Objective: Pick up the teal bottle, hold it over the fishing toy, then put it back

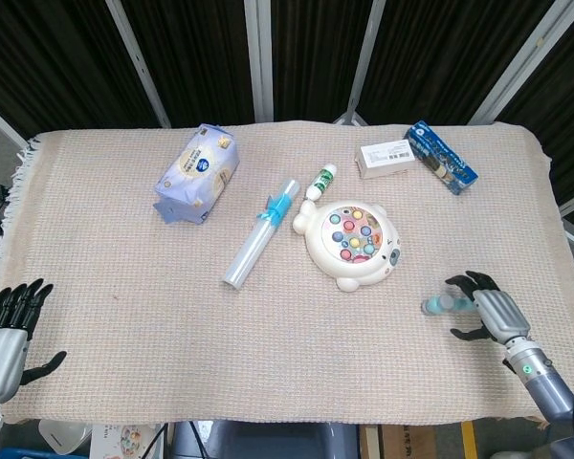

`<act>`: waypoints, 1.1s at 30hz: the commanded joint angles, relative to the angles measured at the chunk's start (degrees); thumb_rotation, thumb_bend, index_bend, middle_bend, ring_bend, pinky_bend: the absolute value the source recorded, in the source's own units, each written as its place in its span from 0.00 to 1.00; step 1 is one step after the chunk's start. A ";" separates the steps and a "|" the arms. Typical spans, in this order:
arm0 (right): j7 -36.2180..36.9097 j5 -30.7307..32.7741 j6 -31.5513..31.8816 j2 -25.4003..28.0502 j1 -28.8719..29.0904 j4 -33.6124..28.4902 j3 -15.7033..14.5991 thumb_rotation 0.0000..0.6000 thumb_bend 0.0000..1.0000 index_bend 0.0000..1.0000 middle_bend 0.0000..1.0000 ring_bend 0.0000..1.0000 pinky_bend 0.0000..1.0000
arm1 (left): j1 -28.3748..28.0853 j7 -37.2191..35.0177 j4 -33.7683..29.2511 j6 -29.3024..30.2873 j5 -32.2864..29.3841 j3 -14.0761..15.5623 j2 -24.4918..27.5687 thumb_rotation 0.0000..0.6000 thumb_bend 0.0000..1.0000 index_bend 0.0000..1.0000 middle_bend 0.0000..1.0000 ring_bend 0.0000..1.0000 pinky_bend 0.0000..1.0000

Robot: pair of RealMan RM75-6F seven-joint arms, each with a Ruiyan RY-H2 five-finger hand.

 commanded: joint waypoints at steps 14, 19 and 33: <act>-1.04 1.10 0.51 -3.79 1.12 2.51 0.40 1.00 0.45 0.39 0.34 0.19 0.06 | -0.32 -0.64 1.07 -0.95 -1.17 -0.29 -0.44 1.00 0.16 0.00 0.00 0.00 0.00; -1.48 1.43 0.25 -4.46 1.35 3.02 0.32 1.00 0.48 0.41 0.36 0.20 0.06 | -0.49 -0.65 1.26 -1.29 -1.39 -0.37 -0.53 1.00 0.16 0.00 0.00 0.00 0.00; -1.40 2.01 -0.02 -6.28 1.33 5.31 -0.50 1.00 0.52 0.41 0.36 0.20 0.06 | -0.82 -0.30 1.27 -2.11 -2.32 -0.55 -0.59 1.00 0.16 0.00 0.00 0.00 0.00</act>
